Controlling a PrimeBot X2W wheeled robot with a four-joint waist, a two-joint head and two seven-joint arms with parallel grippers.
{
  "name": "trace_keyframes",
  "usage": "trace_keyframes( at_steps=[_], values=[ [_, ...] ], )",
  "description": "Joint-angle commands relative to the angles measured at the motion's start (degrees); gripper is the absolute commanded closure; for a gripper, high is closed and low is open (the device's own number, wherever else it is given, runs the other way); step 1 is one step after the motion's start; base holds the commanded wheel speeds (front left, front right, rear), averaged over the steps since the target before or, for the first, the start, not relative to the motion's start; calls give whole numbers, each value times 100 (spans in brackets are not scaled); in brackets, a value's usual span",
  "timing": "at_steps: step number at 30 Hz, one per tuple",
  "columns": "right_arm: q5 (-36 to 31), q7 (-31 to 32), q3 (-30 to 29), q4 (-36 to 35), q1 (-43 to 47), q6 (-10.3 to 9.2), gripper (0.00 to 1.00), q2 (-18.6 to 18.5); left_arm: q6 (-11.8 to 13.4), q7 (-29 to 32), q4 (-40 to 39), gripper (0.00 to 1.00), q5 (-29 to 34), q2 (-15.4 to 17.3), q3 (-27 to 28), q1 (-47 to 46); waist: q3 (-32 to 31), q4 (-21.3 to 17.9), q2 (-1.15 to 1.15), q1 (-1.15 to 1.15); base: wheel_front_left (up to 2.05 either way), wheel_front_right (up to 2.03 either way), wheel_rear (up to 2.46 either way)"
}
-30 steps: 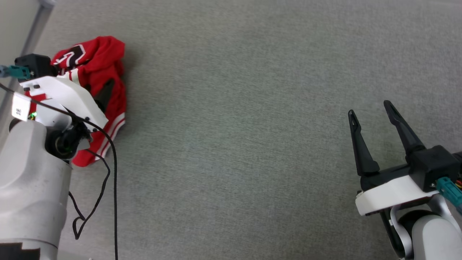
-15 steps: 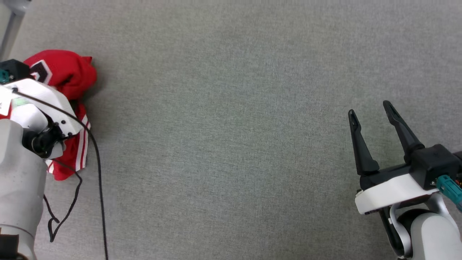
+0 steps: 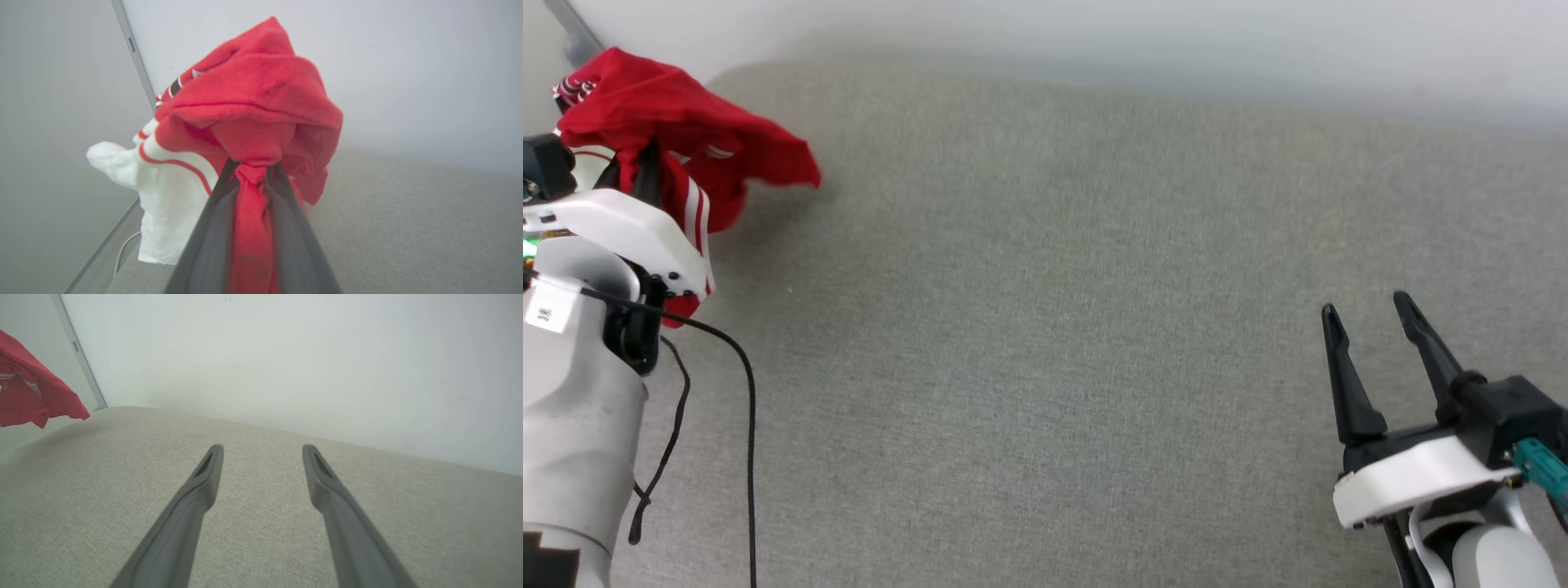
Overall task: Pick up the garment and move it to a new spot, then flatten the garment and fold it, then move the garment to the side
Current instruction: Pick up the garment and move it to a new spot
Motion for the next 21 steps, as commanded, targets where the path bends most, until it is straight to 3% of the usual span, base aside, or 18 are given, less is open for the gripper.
trace_keyframes(
  at_steps=[1,6,11,21],
  values=[
    [72,-53,-29,65,150,-2,0,3,80,-223,-149,100,82,-41,-15,142,-437,-18,0,0,0,0,0],
    [160,-80,-112,100,378,-2,0,3,206,-393,-652,100,173,-127,36,430,-775,-113,0,0,0,0,0],
    [223,-39,-190,42,588,-2,0,2,328,-423,-1765,100,292,-323,203,968,-1037,-325,0,0,0,0,0],
    [196,59,-164,-150,688,-2,0,3,419,-421,-3587,100,499,-898,262,2226,-1145,-1124,0,0,0,0,0]
  ],
)
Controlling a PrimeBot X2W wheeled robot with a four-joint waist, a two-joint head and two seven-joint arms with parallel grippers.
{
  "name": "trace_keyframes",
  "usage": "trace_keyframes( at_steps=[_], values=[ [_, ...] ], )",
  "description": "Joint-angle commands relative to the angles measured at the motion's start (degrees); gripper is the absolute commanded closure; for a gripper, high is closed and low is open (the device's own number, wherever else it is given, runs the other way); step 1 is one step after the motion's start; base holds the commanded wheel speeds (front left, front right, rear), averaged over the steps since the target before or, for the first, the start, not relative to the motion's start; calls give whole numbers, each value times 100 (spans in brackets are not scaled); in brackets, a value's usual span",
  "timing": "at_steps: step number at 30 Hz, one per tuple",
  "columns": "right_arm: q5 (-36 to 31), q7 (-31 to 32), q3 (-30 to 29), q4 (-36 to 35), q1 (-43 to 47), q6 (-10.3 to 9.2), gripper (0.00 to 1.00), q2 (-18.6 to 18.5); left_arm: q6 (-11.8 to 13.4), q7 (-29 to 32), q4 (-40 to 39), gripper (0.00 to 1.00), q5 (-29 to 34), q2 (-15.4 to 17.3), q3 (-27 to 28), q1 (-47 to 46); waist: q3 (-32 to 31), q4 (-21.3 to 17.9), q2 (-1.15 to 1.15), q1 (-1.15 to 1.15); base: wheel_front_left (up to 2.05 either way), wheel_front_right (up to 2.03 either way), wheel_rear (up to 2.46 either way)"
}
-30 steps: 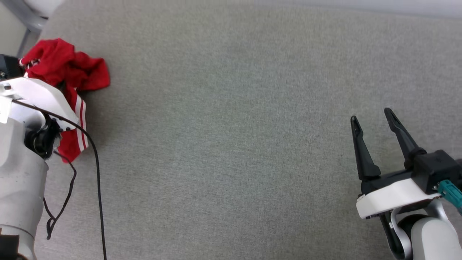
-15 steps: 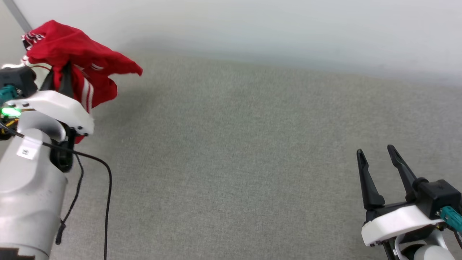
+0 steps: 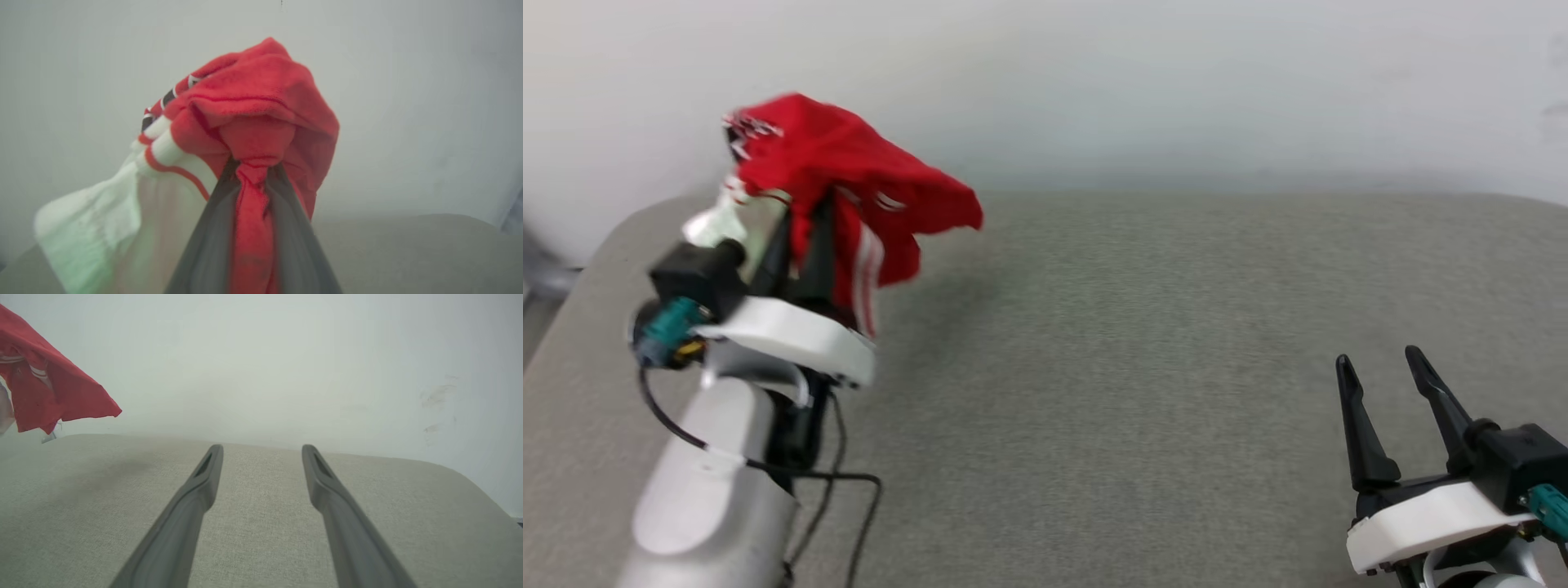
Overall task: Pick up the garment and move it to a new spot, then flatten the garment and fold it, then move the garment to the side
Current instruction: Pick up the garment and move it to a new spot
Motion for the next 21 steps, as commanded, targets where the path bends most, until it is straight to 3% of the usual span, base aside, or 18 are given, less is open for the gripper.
trace_keyframes(
  at_steps=[1,12,21],
  values=[
    [50,10,3,-36,41,-2,0,3,-6,-26,-122,100,19,-70,-55,144,-23,-258,0,1,0,0,0],
    [44,-49,-78,-172,-76,-2,0,5,-302,14,-759,100,116,-741,-975,600,546,-904,0,1,0,0,0],
    [72,-126,-108,-205,-288,-2,0,5,-545,91,-532,100,262,-969,-1844,925,1163,-988,0,1,0,0,0]
  ],
)
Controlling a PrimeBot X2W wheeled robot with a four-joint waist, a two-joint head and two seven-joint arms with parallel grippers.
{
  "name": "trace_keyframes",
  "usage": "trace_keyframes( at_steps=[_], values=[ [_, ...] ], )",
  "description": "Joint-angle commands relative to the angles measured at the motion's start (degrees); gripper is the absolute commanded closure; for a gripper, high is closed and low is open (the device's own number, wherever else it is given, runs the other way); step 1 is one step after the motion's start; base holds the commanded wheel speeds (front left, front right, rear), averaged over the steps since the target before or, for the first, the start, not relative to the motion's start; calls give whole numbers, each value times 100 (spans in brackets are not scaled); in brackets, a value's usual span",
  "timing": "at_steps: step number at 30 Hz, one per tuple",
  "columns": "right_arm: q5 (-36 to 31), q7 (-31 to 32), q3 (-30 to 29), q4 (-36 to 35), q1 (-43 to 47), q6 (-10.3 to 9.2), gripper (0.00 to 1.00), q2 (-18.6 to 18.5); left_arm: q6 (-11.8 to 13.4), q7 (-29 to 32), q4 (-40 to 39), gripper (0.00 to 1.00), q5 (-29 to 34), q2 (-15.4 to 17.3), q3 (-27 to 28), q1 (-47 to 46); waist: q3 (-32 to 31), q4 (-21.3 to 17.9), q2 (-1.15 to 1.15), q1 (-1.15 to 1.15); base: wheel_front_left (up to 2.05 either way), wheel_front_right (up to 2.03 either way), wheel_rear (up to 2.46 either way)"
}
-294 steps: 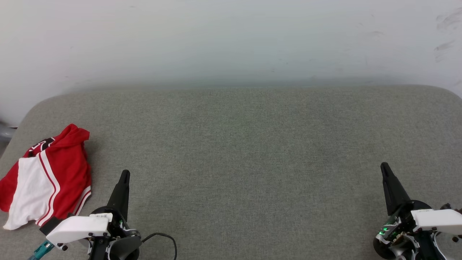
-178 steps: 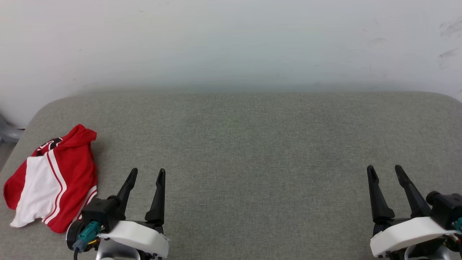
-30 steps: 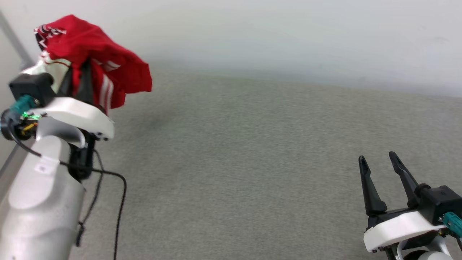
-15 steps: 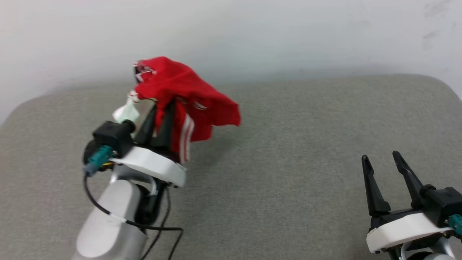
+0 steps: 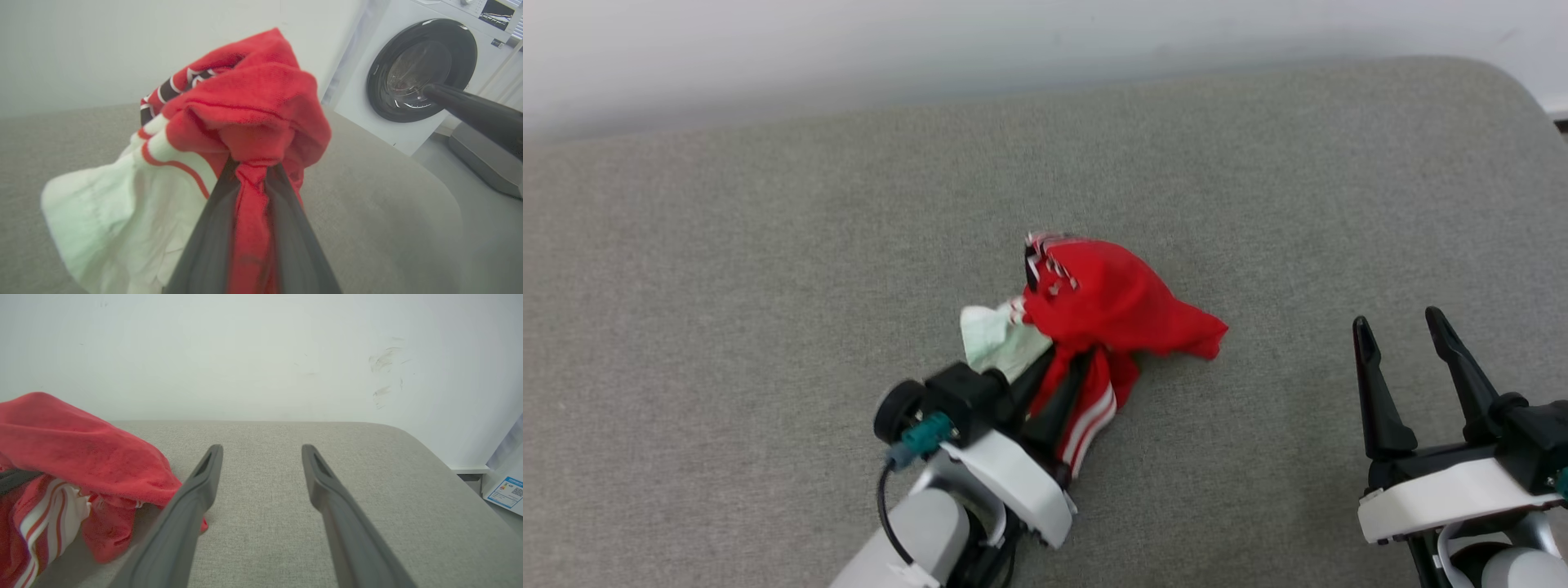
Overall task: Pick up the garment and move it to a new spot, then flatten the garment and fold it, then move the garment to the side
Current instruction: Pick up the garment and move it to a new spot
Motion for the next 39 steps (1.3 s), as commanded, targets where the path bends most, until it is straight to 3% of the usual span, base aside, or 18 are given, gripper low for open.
trace_keyframes(
  at_steps=[1,7,9,10,11,20,34,39],
  values=[
    [11,-38,19,-9,-90,-2,0,6,-45,8,66,100,51,27,-106,101,173,-13,0,-1,0,0,0],
    [-2,-90,12,92,-168,-2,0,6,-133,129,361,100,43,116,-523,252,160,62,0,-1,0,0,0],
    [6,-91,15,136,-144,-2,0,6,-135,212,433,53,-40,121,-584,278,75,98,0,-1,0,0,0],
    [6,-86,9,158,-119,-2,0,6,-141,262,457,10,-44,134,-627,296,18,116,0,-1,0,0,0],
    [9,-84,11,176,-89,-2,0,6,-142,283,469,0,-42,142,-656,299,-49,140,0,-1,0,0,0],
    [109,-10,-65,289,179,-2,0,6,44,135,227,0,-127,178,-538,423,-689,417,0,-1,0,0,0],
    [111,206,-101,186,566,-2,0,6,985,-92,-321,0,-173,728,596,980,-1155,797,0,-1,0,0,0],
    [76,280,-81,143,649,-2,0,6,1165,-120,-415,0,-73,852,897,1192,-1215,849,0,-1,0,0,0]
  ],
)
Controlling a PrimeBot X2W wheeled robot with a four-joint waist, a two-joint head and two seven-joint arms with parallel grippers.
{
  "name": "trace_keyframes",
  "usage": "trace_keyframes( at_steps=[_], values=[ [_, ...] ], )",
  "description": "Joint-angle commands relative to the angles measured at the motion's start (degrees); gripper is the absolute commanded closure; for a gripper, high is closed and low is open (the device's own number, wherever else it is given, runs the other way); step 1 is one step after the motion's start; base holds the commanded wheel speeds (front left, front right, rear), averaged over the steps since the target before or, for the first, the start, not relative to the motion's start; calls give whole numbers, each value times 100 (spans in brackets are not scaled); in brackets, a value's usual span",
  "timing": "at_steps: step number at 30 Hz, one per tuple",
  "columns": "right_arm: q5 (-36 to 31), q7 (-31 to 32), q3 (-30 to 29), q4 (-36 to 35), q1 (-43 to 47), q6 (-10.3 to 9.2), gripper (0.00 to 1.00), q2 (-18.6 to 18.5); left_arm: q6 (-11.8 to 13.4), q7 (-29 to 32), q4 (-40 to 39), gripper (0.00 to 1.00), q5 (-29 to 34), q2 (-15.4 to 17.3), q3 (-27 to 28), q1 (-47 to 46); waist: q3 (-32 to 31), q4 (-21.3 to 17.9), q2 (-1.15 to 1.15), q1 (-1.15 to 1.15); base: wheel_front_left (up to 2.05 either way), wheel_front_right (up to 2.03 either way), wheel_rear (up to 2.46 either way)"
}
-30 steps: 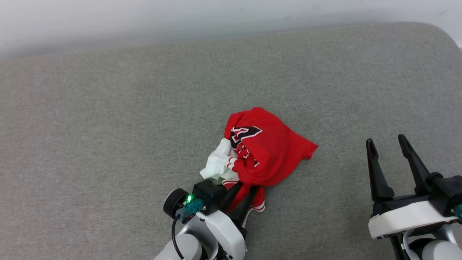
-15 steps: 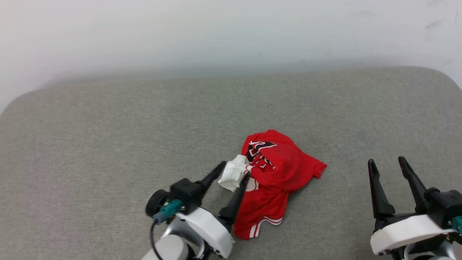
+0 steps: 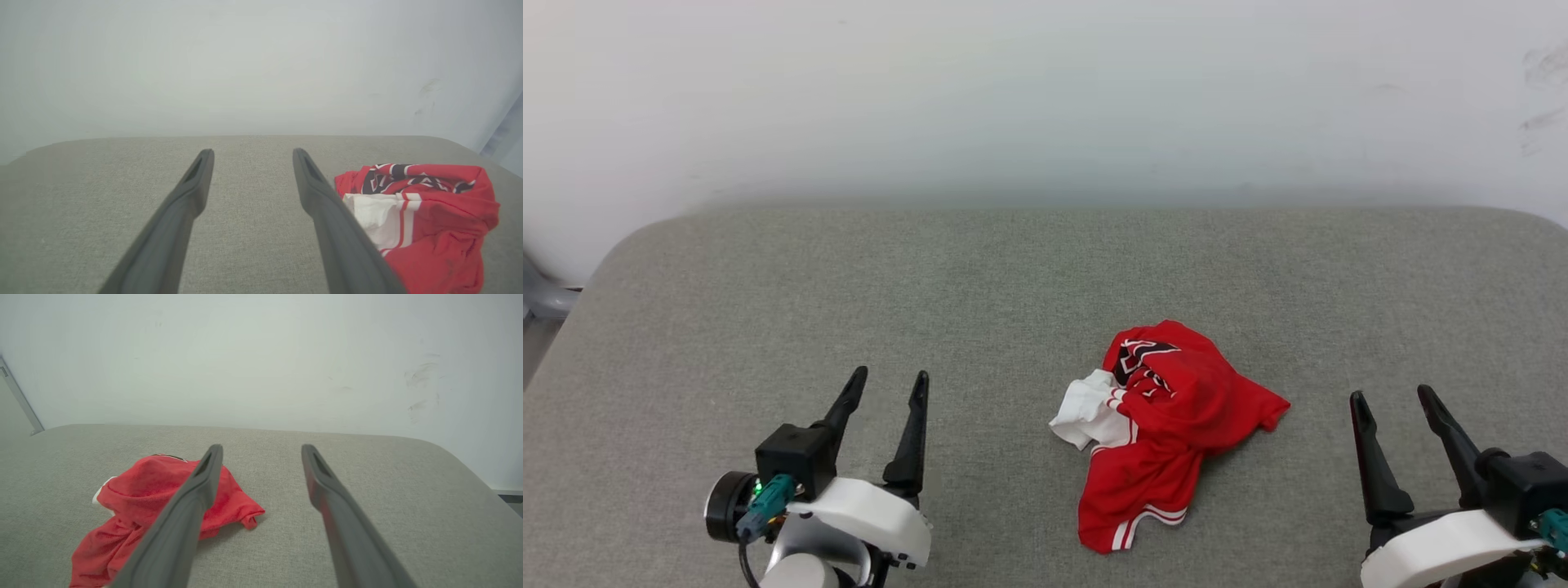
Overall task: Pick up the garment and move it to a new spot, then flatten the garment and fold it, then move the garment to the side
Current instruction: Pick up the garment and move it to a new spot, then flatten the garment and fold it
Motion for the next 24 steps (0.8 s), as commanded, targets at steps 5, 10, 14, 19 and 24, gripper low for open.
trace_keyframes(
  at_steps=[5,10,14,19,24],
  values=[
    [-14,81,42,-81,145,-2,0,5,85,-35,-218,0,149,55,298,337,-108,25,0,1,0,0,0],
    [0,133,39,-113,212,-2,0,5,42,-34,-325,0,256,19,417,559,-167,14,0,1,0,0,0],
    [8,154,60,-129,224,-2,0,5,-22,-35,-370,0,330,-14,440,620,-170,-15,0,1,0,0,0],
    [24,148,76,-131,195,-2,0,5,-93,-35,-321,0,366,-71,437,582,-149,-38,0,1,0,0,0],
    [16,161,66,-132,181,-2,0,5,-333,116,-173,0,261,-93,317,259,-97,-42,0,1,0,0,0]
  ],
)
